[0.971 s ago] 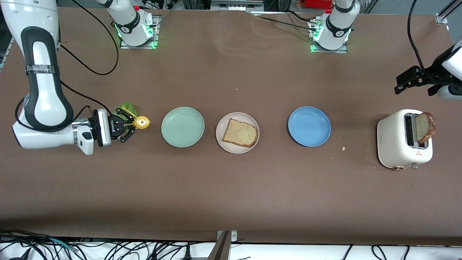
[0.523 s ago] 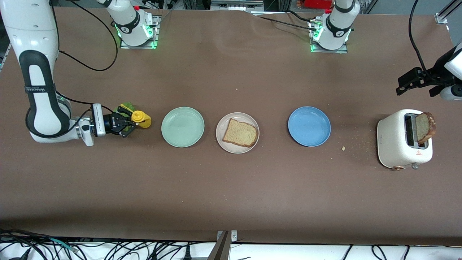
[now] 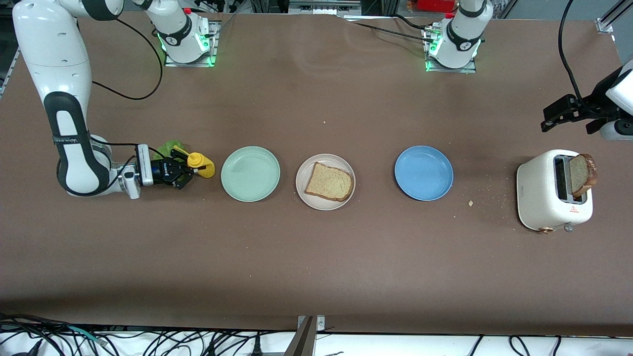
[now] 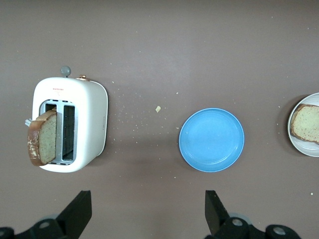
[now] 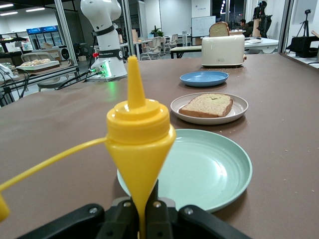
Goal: Make sandwich in beige plate with both arms
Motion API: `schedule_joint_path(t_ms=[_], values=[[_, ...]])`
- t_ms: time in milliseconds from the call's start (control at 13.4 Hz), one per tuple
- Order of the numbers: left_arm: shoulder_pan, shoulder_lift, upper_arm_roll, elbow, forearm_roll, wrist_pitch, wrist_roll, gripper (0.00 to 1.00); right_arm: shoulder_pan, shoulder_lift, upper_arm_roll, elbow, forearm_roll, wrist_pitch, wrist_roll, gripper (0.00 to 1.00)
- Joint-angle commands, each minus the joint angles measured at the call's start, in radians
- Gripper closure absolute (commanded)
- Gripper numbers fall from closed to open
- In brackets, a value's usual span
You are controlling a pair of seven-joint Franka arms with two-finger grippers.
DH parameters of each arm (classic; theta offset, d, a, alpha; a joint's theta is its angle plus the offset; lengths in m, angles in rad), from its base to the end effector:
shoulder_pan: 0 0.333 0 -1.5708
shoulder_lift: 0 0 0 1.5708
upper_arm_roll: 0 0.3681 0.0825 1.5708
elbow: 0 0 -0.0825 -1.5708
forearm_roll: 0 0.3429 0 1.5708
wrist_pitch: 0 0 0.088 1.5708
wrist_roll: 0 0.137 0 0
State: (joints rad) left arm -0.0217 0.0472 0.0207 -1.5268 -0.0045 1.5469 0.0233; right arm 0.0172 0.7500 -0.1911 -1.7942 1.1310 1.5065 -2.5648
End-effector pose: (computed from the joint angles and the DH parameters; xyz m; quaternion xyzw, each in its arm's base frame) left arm 0.5272 -0.0015 0.6389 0.9998 -0.0122 -0.0135 0.0019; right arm 0.5773 0.0417 0.1991 -0.5061 -0.6294 -0.3330 0.4866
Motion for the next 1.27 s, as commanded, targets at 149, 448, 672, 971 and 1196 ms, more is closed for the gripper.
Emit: schedule_joint_path(t_ms=[149, 448, 672, 971, 1196], values=[[0.006, -0.001, -0.007, -0.009, -0.023, 0.012, -0.005, 0.0, -0.023, 0.031, 0.016, 0.004, 0.044, -0.023, -0.068, 1.0], [0.0, 0.002, -0.007, -0.007, -0.025, 0.013, -0.005, 0.0, -0.025, 0.042, 0.015, 0.004, 0.044, -0.026, -0.06, 0.35], [-0.003, 0.011, -0.007, -0.006, -0.025, 0.013, -0.005, 0.0, -0.025, 0.032, -0.01, 0.016, 0.017, -0.026, -0.051, 0.25], [-0.004, 0.013, -0.007, -0.009, -0.025, 0.013, -0.003, 0.0, -0.022, -0.013, -0.08, 0.079, -0.143, -0.061, 0.121, 0.26], [-0.004, 0.013, -0.007, -0.009, -0.025, 0.013, 0.003, 0.0, -0.02, -0.118, -0.105, 0.105, -0.279, -0.074, 0.376, 0.26]])
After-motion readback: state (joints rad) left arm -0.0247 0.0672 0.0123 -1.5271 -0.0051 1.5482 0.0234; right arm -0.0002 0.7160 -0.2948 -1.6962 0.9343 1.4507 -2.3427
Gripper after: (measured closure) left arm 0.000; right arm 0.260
